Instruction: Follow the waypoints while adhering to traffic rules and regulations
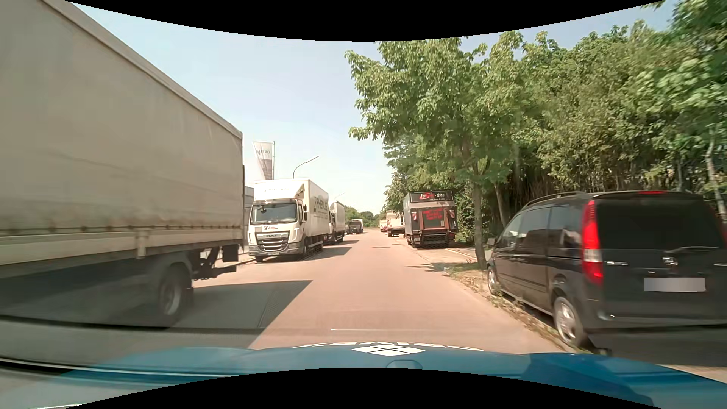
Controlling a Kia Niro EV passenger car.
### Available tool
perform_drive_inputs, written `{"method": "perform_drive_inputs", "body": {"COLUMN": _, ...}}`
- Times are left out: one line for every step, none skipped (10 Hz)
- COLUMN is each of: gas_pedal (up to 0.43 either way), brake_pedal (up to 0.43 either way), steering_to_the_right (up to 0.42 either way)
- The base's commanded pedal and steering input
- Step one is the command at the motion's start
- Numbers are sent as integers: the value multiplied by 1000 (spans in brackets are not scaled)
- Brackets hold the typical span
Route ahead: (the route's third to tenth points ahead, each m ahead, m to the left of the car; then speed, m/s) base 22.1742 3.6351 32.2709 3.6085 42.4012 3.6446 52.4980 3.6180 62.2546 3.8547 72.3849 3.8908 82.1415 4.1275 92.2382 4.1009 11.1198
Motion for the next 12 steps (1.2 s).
{"method": "perform_drive_inputs", "body": {"gas_pedal": 8, "brake_pedal": 0, "steering_to_the_right": -2}}
{"method": "perform_drive_inputs", "body": {"gas_pedal": 8, "brake_pedal": 0, "steering_to_the_right": -3}}
{"method": "perform_drive_inputs", "body": {"gas_pedal": 8, "brake_pedal": 0, "steering_to_the_right": -3}}
{"method": "perform_drive_inputs", "body": {"gas_pedal": 8, "brake_pedal": 0, "steering_to_the_right": -3}}
{"method": "perform_drive_inputs", "body": {"gas_pedal": 8, "brake_pedal": 0, "steering_to_the_right": -3}}
{"method": "perform_drive_inputs", "body": {"gas_pedal": 8, "brake_pedal": 0, "steering_to_the_right": -3}}
{"method": "perform_drive_inputs", "body": {"gas_pedal": 20, "brake_pedal": 0, "steering_to_the_right": -3}}
{"method": "perform_drive_inputs", "body": {"gas_pedal": 20, "brake_pedal": 0, "steering_to_the_right": -3}}
{"method": "perform_drive_inputs", "body": {"gas_pedal": 20, "brake_pedal": 0, "steering_to_the_right": -3}}
{"method": "perform_drive_inputs", "body": {"gas_pedal": 20, "brake_pedal": 0, "steering_to_the_right": -3}}
{"method": "perform_drive_inputs", "body": {"gas_pedal": 20, "brake_pedal": 0, "steering_to_the_right": -3}}
{"method": "perform_drive_inputs", "body": {"gas_pedal": 20, "brake_pedal": 0, "steering_to_the_right": -3}}
